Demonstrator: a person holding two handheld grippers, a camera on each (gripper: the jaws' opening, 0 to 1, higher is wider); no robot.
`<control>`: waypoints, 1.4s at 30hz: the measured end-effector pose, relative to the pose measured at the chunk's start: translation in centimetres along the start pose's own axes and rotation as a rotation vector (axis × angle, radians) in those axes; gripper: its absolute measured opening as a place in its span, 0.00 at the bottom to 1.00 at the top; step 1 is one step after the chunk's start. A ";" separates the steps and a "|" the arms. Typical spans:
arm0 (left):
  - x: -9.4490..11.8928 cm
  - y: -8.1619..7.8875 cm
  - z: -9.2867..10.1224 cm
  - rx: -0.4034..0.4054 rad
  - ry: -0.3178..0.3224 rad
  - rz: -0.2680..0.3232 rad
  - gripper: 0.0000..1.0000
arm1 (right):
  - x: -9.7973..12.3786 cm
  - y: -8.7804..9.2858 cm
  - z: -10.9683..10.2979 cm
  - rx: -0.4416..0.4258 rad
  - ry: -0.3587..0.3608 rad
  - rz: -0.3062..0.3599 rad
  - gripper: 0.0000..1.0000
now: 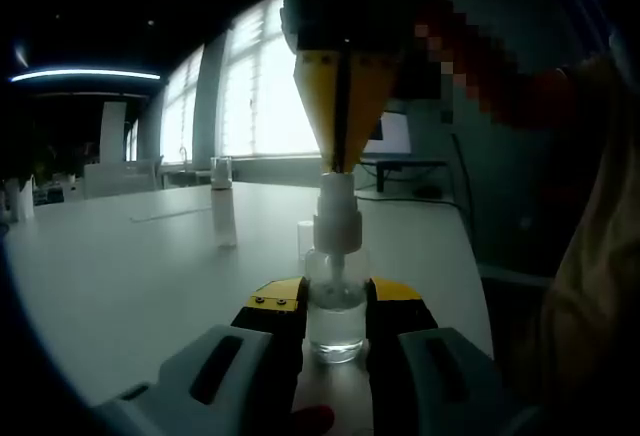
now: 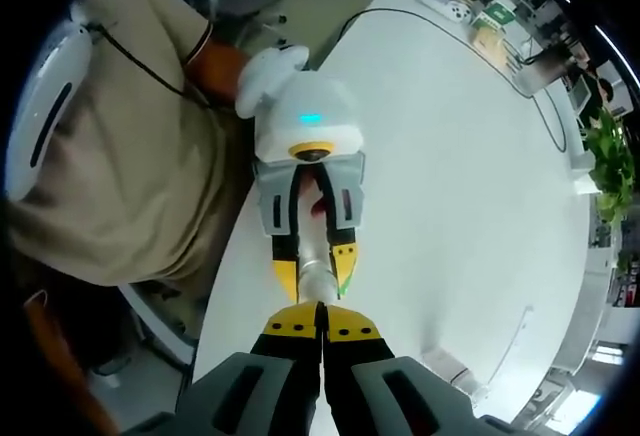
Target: Clamp pump bottle remove cover press pump head put on cover
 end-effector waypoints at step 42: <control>0.0 0.0 -0.3 0.005 0.002 0.000 0.14 | 0.6 0.3 0.2 0.020 0.003 0.036 0.00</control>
Point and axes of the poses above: the point that each gripper's makers call its tool centre point, and the gripper's own axes: x roughly backward along the fingers, z roughly to its right, y roughly out of its underside, the point moved 10 cm from there along x, roughly backward along the fingers, and after that the axes turned 9 degrees about y, right-handed, at the moved point
